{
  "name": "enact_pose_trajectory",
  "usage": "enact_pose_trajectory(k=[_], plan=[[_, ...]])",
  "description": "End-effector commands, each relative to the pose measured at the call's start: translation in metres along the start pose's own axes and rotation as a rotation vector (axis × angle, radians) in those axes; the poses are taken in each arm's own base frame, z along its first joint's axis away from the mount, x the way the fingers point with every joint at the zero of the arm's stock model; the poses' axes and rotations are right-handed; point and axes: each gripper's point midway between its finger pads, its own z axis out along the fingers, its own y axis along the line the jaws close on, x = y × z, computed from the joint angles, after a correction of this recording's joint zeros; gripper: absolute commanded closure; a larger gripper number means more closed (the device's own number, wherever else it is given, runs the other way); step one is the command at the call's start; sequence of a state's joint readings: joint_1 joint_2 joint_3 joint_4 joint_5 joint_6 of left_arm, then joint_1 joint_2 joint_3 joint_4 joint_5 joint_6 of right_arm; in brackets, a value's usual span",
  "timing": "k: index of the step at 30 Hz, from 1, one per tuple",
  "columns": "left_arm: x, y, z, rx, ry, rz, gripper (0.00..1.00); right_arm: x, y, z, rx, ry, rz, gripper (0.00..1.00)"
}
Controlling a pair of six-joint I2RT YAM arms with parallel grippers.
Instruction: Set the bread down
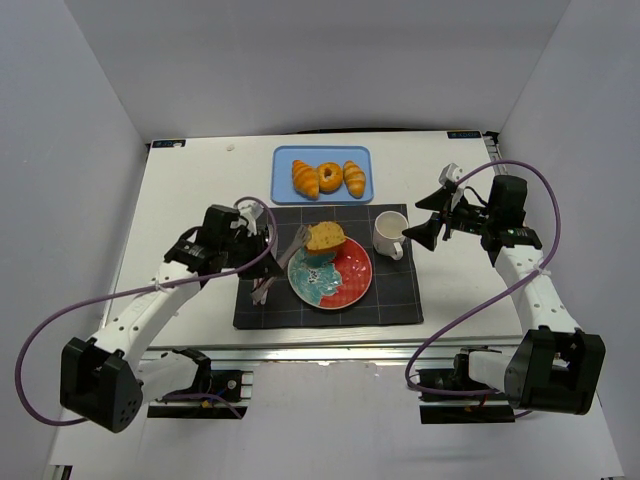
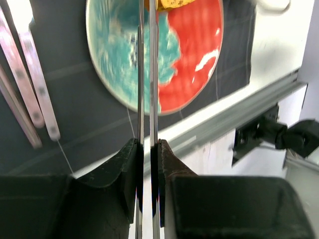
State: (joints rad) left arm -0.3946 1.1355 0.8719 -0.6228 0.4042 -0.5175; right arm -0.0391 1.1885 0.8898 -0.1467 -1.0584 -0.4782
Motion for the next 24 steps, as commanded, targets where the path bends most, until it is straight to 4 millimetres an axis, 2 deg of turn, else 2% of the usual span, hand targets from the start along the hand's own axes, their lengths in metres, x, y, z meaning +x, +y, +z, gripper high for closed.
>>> enact_pose_trajectory(k=[1, 4, 7, 8, 9, 13, 18, 21, 22, 24], plan=[[0.015, -0.014, -0.009, 0.062, 0.024, -0.010, 0.90, -0.013, -0.003, 0.000, -0.013, -0.028, -0.032, 0.11], [0.027, -0.009, -0.005, 0.044, 0.061, -0.003, 0.83, -0.013, -0.004, 0.000, -0.013, -0.028, -0.032, 0.11], [0.030, -0.010, -0.003, 0.042, 0.079, 0.011, 0.68, -0.013, -0.003, 0.000, -0.012, -0.026, -0.029, 0.11], [0.030, -0.009, -0.001, 0.037, 0.083, 0.019, 0.59, -0.012, -0.003, 0.000, -0.013, -0.025, -0.029, 0.11], [0.033, -0.008, -0.001, 0.031, 0.091, 0.023, 0.54, -0.013, -0.003, 0.000, -0.013, -0.025, -0.029, 0.11], [0.031, -0.008, 0.001, 0.021, 0.094, 0.033, 0.40, -0.012, -0.003, -0.001, -0.010, -0.023, -0.028, 0.11], [0.018, -0.010, -0.002, 0.002, 0.054, 0.044, 0.41, -0.012, -0.003, -0.001, -0.007, -0.020, -0.031, 0.11], [-0.003, -0.013, -0.011, -0.034, -0.016, 0.064, 0.45, -0.011, -0.003, -0.001, -0.009, -0.019, -0.033, 0.11], [-0.013, -0.020, -0.016, -0.030, -0.048, 0.076, 0.49, -0.011, -0.003, -0.001, -0.008, -0.018, -0.033, 0.11], [-0.024, -0.019, -0.021, -0.067, -0.087, 0.081, 0.53, -0.010, -0.003, -0.001, -0.010, -0.017, -0.030, 0.11]])
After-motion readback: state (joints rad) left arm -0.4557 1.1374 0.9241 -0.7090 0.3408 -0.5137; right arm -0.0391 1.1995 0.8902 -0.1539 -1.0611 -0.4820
